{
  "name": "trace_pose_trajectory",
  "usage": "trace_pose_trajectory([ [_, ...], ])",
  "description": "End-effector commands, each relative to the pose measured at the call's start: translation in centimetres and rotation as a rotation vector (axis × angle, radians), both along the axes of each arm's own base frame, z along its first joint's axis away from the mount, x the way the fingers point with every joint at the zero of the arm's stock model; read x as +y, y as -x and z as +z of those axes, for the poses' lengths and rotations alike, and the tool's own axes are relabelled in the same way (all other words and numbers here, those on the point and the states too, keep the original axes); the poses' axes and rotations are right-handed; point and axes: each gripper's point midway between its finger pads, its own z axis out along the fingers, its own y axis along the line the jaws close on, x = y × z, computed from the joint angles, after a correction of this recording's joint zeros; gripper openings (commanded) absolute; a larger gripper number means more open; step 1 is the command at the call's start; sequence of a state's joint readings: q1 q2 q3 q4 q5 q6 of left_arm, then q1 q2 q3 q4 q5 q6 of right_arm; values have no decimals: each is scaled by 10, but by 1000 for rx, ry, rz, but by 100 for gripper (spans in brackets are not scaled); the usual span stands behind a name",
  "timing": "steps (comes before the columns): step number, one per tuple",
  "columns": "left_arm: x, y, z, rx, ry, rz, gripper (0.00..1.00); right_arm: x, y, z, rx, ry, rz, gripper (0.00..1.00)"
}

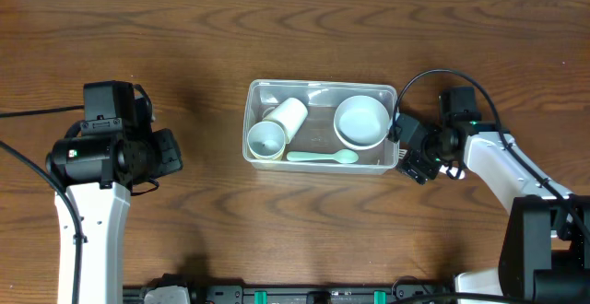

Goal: Pack container

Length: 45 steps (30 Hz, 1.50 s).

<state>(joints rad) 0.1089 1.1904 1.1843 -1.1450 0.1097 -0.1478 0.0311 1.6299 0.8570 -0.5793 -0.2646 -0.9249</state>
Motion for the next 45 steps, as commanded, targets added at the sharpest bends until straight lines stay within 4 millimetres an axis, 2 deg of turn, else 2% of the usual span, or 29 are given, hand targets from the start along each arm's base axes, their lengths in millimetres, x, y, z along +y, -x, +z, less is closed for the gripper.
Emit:
trace_pose_trajectory([
  [1, -1, 0, 0, 2, 3, -18, 42, 3, 2, -3, 19, -33, -14, 82],
  [9, -1, 0, 0, 2, 3, -18, 42, 3, 4, -4, 24, -33, -14, 82],
  [15, -1, 0, 0, 3, 3, -19, 42, 3, 18, -19, 44, -32, -11, 82],
  [25, -1, -1, 0, 2, 3, -19, 42, 3, 22, -24, 45, -31, -11, 78],
  [36, -1, 0, 0, 5, 4, -19, 42, -16, 30, -31, 91, -29, -133, 79],
  [45, -1, 0, 0, 5, 4, -18, 42, -17, 30, -31, 91, -29, -135, 81],
])
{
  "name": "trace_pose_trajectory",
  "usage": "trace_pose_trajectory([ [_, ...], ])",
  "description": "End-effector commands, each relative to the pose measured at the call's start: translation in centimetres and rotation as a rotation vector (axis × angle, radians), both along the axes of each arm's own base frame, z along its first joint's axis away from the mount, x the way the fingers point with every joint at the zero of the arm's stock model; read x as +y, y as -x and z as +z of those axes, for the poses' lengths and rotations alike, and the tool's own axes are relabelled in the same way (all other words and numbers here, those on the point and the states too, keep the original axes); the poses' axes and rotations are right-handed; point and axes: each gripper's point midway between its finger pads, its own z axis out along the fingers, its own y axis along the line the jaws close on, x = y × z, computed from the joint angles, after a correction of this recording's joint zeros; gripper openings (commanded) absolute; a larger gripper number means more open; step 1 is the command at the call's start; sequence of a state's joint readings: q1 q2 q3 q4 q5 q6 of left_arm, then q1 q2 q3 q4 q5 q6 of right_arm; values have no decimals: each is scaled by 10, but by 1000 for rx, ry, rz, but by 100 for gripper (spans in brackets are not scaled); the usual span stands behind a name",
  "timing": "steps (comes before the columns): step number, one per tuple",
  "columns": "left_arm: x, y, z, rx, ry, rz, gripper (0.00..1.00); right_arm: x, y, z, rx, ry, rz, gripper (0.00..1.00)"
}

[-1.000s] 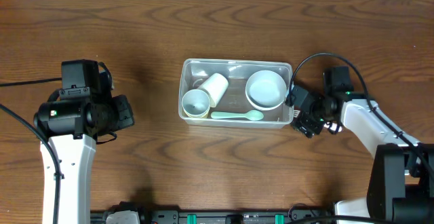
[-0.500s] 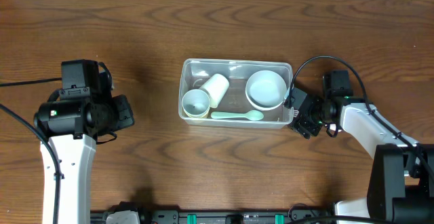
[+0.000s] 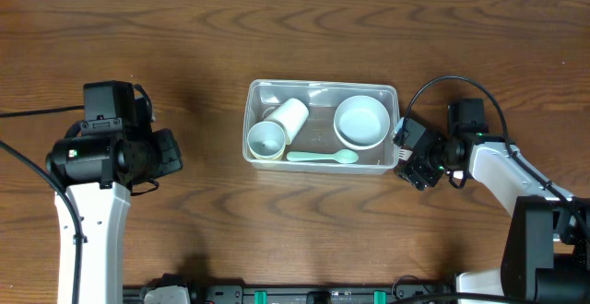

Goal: Pack container

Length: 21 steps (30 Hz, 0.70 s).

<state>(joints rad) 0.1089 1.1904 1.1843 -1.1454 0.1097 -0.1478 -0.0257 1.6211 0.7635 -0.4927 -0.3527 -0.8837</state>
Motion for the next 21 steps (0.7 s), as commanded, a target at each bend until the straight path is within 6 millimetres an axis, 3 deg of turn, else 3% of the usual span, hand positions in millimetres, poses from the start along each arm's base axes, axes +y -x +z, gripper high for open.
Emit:
trace_pose_trajectory([
  [1, -1, 0, 0, 5, 4, -19, 42, -15, 19, -19, 86, 63, -55, 80],
  [21, -1, 0, 0, 5, 4, -19, 42, -17, 23, -29, 105, 77, -57, 80],
])
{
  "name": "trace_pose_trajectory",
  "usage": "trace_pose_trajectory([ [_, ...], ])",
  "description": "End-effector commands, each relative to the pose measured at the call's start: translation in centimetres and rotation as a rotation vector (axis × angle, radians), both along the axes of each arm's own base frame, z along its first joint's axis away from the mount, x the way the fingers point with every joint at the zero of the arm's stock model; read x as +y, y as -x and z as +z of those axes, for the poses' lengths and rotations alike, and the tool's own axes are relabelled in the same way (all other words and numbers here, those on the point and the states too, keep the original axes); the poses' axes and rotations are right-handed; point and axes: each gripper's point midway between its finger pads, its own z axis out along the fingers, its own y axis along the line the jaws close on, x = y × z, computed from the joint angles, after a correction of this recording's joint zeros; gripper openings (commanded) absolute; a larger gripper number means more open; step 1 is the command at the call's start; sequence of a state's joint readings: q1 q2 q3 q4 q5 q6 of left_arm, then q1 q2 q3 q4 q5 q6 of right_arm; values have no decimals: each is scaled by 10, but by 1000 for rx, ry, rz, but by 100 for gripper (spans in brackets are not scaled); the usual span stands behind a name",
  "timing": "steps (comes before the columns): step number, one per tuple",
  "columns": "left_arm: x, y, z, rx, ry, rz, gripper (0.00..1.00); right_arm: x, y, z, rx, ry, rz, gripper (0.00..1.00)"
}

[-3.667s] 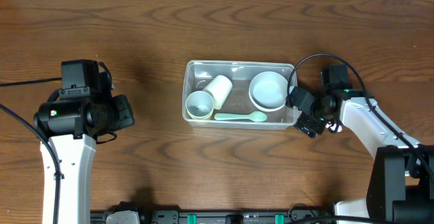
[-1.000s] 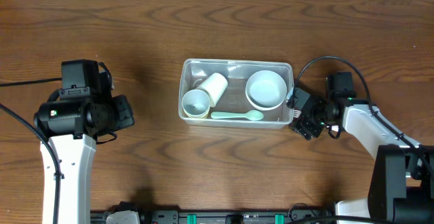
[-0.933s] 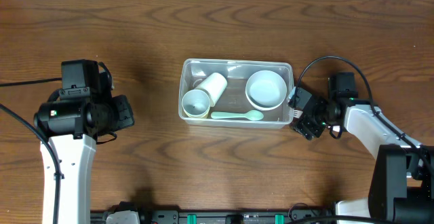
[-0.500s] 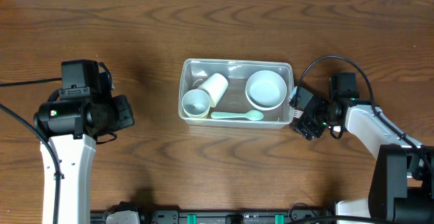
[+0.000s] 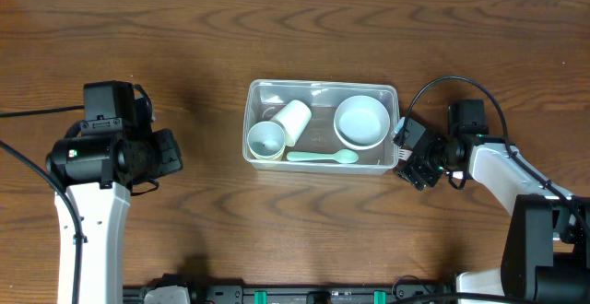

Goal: Pack container
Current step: 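Position the right gripper over the white fork and close on it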

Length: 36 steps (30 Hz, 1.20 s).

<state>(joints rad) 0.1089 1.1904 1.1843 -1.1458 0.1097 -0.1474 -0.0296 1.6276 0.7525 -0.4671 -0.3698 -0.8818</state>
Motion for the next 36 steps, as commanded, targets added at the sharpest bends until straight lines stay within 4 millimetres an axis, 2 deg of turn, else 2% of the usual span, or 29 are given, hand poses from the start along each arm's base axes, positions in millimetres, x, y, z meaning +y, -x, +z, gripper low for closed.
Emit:
trace_pose_trajectory([
  [1, -1, 0, 0, 5, 4, -18, 42, -19, 24, -27, 114, 93, -55, 80],
  [6, -1, 0, 0, 5, 4, -18, 42, -12, 17, -23, 99, 9, -99, 80],
  [14, -1, 0, 0, 5, 4, -18, 42, -27, 10, -21, 99, -27, -205, 79],
  [24, -1, 0, 0, 5, 4, -18, 42, -25, 13, -24, 94, 15, -156, 78],
  [26, -1, 0, 0, 5, 4, -18, 42, -25, 15, -25, 97, 28, -153, 76],
  [29, -1, 0, 0, 5, 4, -18, 42, -25, 17, -27, 97, 32, -139, 68],
  [36, -1, 0, 0, 5, 4, -18, 42, -25, 19, -29, 100, 32, -139, 61],
])
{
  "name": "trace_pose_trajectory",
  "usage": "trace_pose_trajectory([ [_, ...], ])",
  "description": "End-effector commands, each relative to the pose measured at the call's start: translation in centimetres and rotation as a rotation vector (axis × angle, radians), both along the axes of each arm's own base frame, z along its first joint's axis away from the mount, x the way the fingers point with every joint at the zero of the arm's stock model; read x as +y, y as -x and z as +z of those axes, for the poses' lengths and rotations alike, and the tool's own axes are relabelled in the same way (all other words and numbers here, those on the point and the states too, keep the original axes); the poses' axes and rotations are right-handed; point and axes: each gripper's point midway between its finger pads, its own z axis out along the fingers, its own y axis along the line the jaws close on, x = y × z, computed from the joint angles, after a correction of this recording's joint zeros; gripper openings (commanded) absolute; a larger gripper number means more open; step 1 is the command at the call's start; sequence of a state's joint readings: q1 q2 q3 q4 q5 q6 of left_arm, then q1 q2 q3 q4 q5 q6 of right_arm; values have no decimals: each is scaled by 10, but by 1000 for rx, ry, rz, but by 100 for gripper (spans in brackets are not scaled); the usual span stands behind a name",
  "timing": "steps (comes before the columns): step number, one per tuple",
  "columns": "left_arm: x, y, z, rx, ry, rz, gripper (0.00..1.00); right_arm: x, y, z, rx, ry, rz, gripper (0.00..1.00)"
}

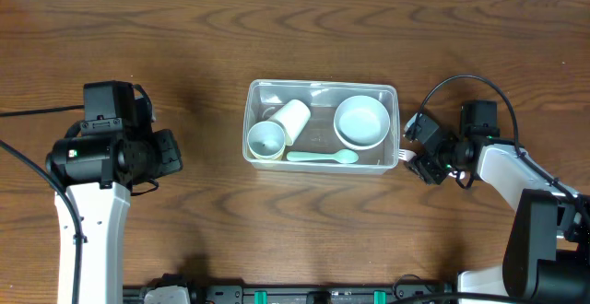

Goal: Pack container
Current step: 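Position the right gripper over the white fork and close on it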

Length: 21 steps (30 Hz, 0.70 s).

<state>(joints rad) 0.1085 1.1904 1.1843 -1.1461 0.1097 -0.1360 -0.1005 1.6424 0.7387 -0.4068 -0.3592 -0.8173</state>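
A clear plastic container [322, 86] sits mid-table. Inside it are a white bowl [361, 122] on the right, a pale green cup [265, 141] standing at the left, a cream cup [293, 118] leaning on its side against it, and a mint spoon [323, 157] along the front wall. My right gripper [413, 149] is just off the container's right wall, apart from it, jaws spread and holding nothing. My left gripper [169, 152] hangs far to the left, its fingers not clear enough to read.
The brown wooden table [212, 221] carries only the container. The left arm's body [92, 157] stands at the left edge and the right arm with its black cable [461, 83] at the right edge.
My right gripper has drawn back a little to the right, leaving a small gap to the container's right wall. The container, its contents and the left arm are unchanged.
My right gripper was at the container's right wall at first, then slightly lower at the same wall. The cream cup then lay a little further right and more foreshortened. Now the right gripper is clear of the wall. The left arm never moved.
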Motion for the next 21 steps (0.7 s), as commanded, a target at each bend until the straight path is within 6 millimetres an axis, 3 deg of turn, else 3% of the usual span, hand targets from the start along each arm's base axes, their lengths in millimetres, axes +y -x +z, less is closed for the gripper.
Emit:
trace_pose_trajectory([
  [1, -1, 0, 0, 4, 8, -7, 42, -1, 29, -24, 112, 28, -7, 60],
  [21, -1, 0, 0, 4, 8, -7, 42, -12, 25, -32, 81, 77, -72, 49],
])
